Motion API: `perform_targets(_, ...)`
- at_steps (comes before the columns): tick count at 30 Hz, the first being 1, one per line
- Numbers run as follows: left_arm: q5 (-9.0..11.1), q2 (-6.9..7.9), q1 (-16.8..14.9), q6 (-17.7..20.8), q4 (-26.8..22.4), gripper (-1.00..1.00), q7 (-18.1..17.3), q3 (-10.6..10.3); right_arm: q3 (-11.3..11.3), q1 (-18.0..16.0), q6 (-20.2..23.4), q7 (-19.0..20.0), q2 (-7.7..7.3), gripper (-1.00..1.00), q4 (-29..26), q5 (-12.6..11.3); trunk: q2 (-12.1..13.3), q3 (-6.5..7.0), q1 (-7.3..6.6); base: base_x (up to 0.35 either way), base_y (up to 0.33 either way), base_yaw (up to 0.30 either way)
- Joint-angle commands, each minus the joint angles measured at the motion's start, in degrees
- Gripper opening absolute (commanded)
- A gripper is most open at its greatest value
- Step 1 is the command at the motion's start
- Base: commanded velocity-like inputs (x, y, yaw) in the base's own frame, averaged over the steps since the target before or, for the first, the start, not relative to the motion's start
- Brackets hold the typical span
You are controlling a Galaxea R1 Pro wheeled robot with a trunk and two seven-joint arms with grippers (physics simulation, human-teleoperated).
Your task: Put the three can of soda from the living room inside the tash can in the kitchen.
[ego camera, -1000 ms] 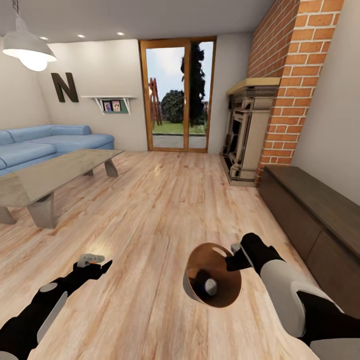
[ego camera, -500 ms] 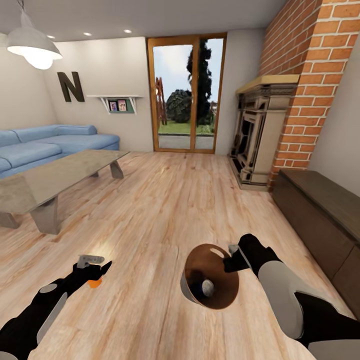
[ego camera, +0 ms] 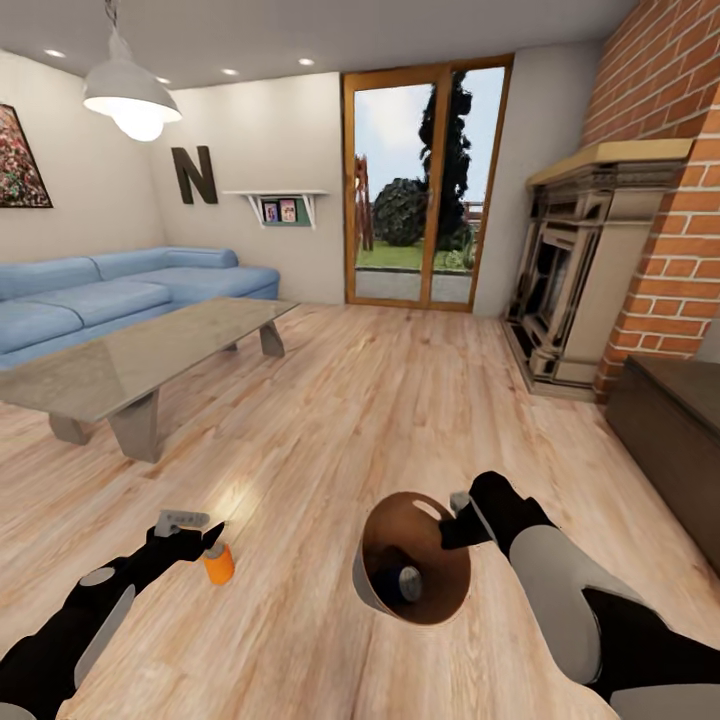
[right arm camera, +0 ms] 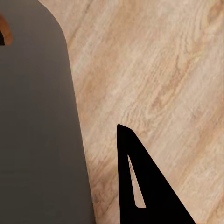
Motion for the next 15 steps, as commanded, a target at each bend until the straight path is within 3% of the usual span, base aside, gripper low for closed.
perform_targets(1,0.0,-0.01,0.0,0.0,0.0,1.0,0.0,0.0,-0.19,-0.01,0.17,-0.01,0.11,-1.0,-0.01,-0.87,0.0,0.01,-0.01,0.177,0.002,0.246)
perform_targets(15,-0.08,-0.02,0.0,0.0,0.08,1.0,0.0,-0.14,-0.12,0.37,0.15,-0.02,0.23,-1.0,-0.07,-0.82,0.0,0.01,-0.01,0.192,0.0,0.237)
